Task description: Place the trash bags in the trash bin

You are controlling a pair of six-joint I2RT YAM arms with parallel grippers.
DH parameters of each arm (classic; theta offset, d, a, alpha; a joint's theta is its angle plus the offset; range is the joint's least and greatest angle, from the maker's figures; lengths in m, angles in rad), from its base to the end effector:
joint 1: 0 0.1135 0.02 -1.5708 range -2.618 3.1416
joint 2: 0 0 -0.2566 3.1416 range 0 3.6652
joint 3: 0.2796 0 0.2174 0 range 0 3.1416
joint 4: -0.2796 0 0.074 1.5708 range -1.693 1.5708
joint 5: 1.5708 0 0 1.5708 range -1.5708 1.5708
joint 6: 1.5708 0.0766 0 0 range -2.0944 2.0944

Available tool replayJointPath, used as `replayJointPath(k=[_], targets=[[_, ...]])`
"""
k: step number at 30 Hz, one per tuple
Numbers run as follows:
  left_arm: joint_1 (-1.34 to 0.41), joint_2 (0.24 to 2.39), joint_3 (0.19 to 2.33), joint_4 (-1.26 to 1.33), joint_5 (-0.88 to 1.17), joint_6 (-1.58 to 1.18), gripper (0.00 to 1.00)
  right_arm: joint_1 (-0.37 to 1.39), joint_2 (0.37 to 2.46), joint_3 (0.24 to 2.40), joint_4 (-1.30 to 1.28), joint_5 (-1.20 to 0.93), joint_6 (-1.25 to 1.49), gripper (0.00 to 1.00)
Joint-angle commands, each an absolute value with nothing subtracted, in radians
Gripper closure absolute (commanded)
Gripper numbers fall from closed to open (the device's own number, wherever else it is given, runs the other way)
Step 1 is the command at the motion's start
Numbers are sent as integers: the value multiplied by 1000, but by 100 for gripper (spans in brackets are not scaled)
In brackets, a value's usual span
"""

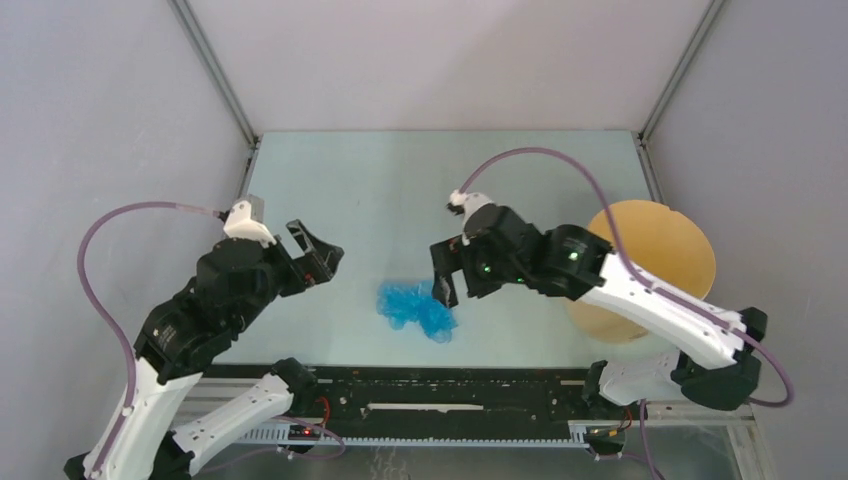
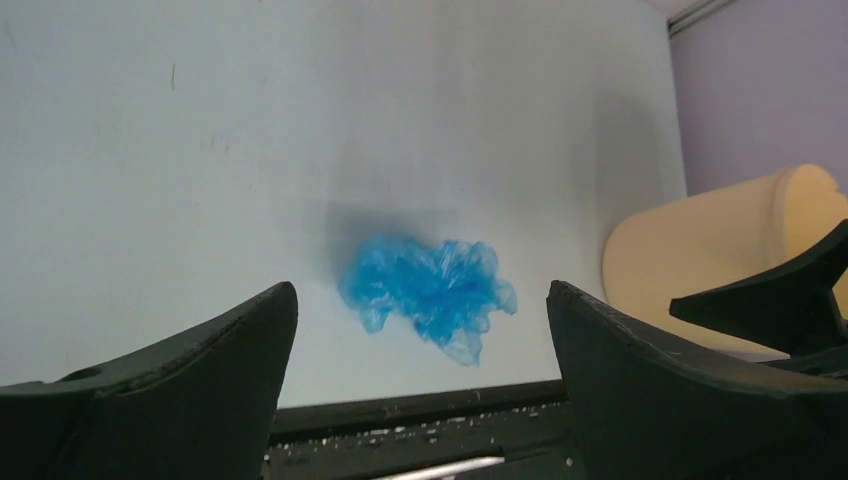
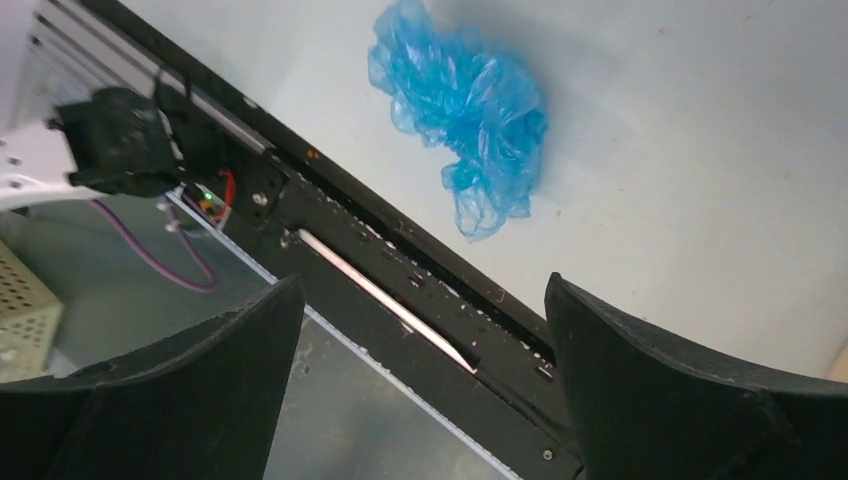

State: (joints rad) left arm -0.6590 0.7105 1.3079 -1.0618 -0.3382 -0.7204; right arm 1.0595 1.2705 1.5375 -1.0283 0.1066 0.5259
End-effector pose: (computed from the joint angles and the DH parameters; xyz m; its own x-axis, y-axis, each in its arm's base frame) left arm 0.0909 -0.0382 0.3825 -0.4925 -0.4057 -0.7700 0.0243 0.8780 -0.4781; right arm 0.1238 0.2040 0.3680 -0.7083 -0.2424 -0.6630 -0.5479 0.7809 0.2999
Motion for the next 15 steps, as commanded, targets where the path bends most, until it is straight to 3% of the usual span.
replayJointPath(k=[1, 10, 15], targets=[[-668, 653, 1176, -1086, -333, -858, 0, 1114, 1321, 1485, -920, 150, 525, 0], [-668, 630, 901, -1068, -184, -1005, 0, 1056, 1416, 1338, -696, 12, 591, 1], [-668, 663, 739, -960, -80, -1033, 1, 1009, 1447, 1241, -545, -88, 614, 10]])
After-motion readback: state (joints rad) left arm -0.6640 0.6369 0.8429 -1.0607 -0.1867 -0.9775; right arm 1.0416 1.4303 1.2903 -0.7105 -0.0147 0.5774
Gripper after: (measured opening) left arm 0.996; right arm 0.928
